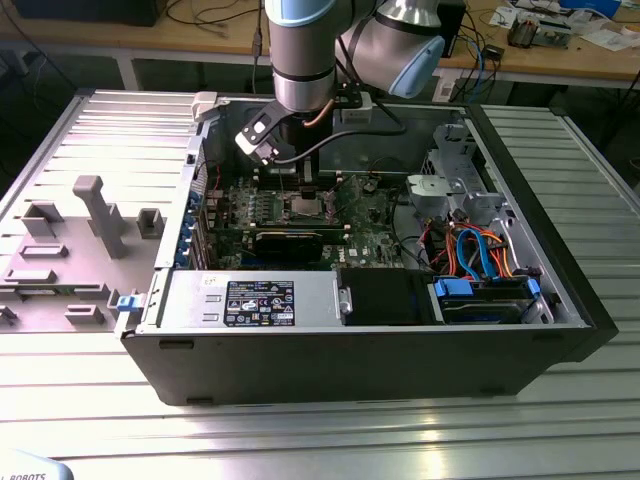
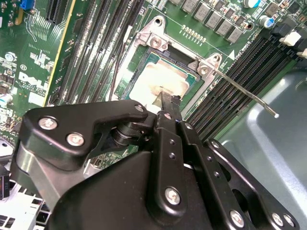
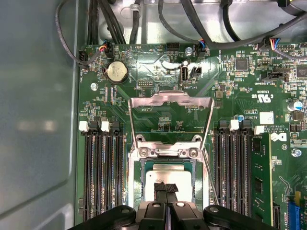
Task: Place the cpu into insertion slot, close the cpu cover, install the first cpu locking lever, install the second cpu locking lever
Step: 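Close the cpu cover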
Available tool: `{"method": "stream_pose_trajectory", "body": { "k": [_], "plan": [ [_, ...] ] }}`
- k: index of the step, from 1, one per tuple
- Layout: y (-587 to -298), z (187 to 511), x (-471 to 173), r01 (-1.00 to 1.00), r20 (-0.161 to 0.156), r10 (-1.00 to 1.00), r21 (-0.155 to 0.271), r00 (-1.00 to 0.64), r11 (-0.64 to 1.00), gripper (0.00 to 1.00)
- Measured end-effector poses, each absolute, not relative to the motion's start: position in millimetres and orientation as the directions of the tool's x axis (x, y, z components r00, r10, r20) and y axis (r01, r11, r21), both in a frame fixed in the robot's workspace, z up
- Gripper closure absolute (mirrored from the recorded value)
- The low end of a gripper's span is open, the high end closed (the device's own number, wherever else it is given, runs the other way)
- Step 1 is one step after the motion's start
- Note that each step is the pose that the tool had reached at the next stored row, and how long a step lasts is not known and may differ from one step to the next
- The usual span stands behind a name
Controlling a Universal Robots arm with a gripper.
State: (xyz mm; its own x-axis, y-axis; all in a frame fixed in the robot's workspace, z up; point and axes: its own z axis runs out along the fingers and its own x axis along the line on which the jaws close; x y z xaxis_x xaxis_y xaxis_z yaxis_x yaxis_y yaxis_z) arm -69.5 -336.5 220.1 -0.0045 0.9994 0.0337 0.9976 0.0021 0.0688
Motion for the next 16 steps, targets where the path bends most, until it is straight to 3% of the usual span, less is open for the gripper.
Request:
{"method": "stream_pose_trajectory", "body": {
  "k": [5,16],
  "plan": [
    [-336.4,219.8,-66.8,1.0,0.033,0.999,0.029,-0.003,0.002,0.89],
    [-336.4,220.2,-65.8,1.0,0.033,0.999,0.025,-0.003,0.002,0.89]
  ]
}}
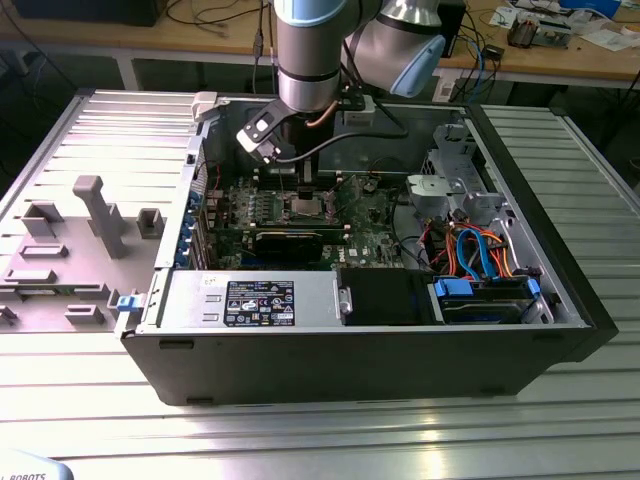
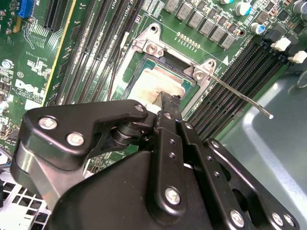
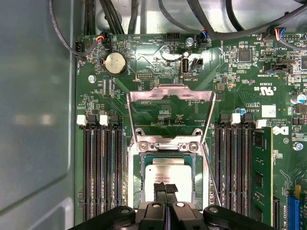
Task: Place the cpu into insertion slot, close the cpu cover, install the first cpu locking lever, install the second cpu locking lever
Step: 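Close the cpu cover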
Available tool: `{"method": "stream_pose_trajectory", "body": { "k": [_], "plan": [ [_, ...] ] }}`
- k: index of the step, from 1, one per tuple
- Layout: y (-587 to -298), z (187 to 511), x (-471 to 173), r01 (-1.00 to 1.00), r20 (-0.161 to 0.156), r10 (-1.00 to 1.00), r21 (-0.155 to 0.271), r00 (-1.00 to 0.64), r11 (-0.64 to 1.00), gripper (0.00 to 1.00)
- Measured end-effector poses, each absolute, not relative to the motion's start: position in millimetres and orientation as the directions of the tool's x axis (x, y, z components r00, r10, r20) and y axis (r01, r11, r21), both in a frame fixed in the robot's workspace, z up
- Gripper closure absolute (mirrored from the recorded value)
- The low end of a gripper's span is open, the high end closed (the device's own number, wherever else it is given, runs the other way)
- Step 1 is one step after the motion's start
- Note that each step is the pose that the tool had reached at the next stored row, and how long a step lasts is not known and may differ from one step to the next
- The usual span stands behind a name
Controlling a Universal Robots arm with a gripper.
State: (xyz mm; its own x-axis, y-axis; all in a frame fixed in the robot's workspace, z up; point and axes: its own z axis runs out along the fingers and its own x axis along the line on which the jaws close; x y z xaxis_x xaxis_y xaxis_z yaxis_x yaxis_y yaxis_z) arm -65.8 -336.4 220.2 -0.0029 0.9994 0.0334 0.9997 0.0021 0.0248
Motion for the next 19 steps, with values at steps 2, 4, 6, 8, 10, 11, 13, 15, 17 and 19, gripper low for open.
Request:
{"method": "stream_pose_trajectory", "body": {
  "k": [2,4,6,8,10,11,13,15,17,19],
  "plan": [
    [-336.4,221.5,-65.8,1.0,0.033,0.999,0.025,-0.003,0.002,0.89],
    [-336.4,222.8,-65.8,1.0,0.033,0.999,0.025,-0.003,0.002,0.89],
    [-336.4,224.0,-65.8,1.0,0.033,0.999,0.025,-0.003,0.002,0.89],
    [-336.4,224.4,-65.8,1.0,0.034,0.999,0.025,-0.003,0.002,0.89],
    [-336.4,224.5,-65.8,1.0,0.034,0.999,0.025,-0.003,0.002,0.89],
    [-336.4,224.5,-65.8,1.0,0.033,0.999,0.025,-0.003,0.002,0.89],
    [-336.4,224.6,-65.8,1.0,0.033,0.999,0.025,-0.003,0.002,0.89],
    [-336.4,224.6,-65.8,1.0,0.033,0.999,0.025,-0.003,0.002,0.89],
    [-336.4,224.7,-65.8,1.0,0.033,0.999,0.025,-0.003,0.002,0.89],
    [-336.4,225.3,-65.8,1.0,0.033,0.999,0.025,-0.003,0.002,0.89]
  ]
}}
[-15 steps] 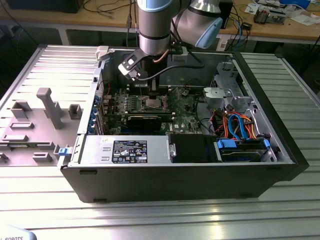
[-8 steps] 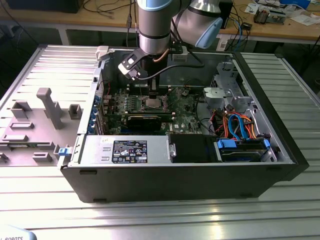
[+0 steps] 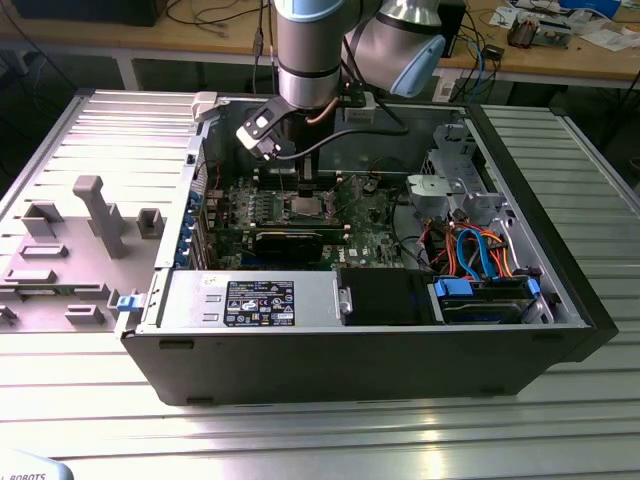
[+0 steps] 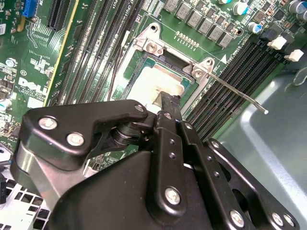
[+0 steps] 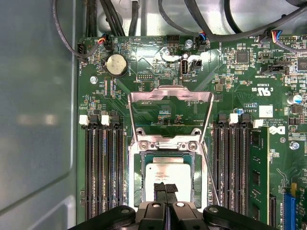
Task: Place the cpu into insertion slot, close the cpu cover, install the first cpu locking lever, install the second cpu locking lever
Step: 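Close the cpu cover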
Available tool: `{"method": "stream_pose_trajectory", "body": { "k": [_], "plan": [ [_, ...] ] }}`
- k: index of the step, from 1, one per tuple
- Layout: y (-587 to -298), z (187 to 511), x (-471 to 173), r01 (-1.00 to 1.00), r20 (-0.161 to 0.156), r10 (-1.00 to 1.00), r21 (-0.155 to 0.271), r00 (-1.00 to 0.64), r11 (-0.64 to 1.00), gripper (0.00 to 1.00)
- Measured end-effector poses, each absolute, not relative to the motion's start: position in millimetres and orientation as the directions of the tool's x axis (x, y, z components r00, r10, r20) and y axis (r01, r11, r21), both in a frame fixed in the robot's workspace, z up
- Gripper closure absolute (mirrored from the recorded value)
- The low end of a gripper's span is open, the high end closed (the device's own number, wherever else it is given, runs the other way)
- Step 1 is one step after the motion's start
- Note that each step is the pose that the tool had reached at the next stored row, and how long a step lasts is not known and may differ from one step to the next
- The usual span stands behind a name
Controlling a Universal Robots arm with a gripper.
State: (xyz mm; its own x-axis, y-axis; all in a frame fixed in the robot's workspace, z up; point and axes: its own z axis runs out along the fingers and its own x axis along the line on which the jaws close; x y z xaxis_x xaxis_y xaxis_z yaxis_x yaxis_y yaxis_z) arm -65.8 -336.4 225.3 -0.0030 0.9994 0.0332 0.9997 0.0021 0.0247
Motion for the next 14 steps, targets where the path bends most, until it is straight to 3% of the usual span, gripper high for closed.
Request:
{"method": "stream_pose_trajectory", "body": {
  "k": [14],
  "plan": [
    [-336,236,-66,1.0,0.033,0.999,0.025,-0.003,0.002,0.89]
  ]
}}
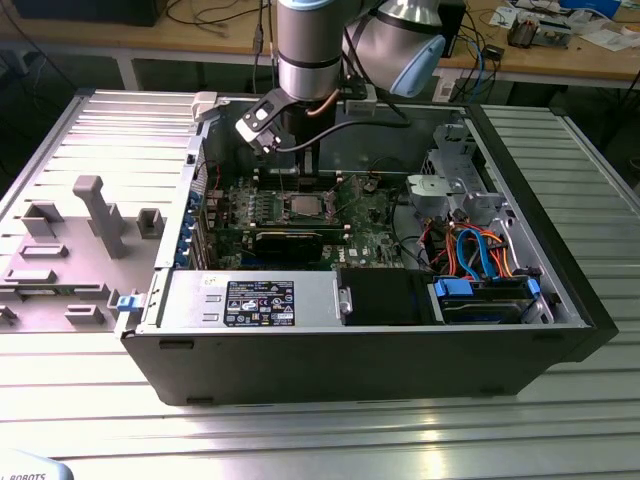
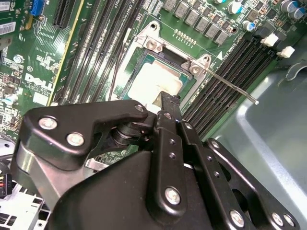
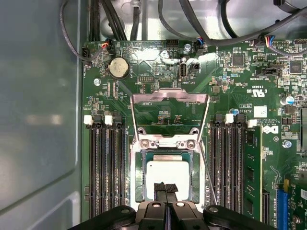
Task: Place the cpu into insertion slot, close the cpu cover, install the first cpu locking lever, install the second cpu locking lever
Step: 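Close the cpu cover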
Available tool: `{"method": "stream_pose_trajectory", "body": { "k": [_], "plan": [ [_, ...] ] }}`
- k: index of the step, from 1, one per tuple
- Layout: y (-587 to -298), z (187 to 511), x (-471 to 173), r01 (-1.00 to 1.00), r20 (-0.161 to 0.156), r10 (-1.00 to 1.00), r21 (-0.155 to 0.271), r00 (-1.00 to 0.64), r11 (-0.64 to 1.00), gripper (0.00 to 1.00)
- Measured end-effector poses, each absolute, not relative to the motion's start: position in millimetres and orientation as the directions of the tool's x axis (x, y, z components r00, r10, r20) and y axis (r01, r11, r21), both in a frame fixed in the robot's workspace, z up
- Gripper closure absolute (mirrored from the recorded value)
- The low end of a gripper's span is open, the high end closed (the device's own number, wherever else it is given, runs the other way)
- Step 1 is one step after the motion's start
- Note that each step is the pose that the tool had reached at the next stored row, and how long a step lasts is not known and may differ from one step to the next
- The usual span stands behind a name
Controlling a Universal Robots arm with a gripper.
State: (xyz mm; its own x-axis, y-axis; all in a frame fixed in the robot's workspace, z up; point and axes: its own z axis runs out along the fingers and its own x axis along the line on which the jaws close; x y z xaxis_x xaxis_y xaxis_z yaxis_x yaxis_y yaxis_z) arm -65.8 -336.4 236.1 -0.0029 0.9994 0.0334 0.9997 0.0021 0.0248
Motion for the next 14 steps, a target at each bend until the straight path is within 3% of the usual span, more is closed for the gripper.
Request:
{"method": "stream_pose_trajectory", "body": {
  "k": [14],
  "plan": [
    [-336.4,237.6,-64.7,1.0,0.033,0.999,0.025,-0.003,0.002,0.89]
  ]
}}
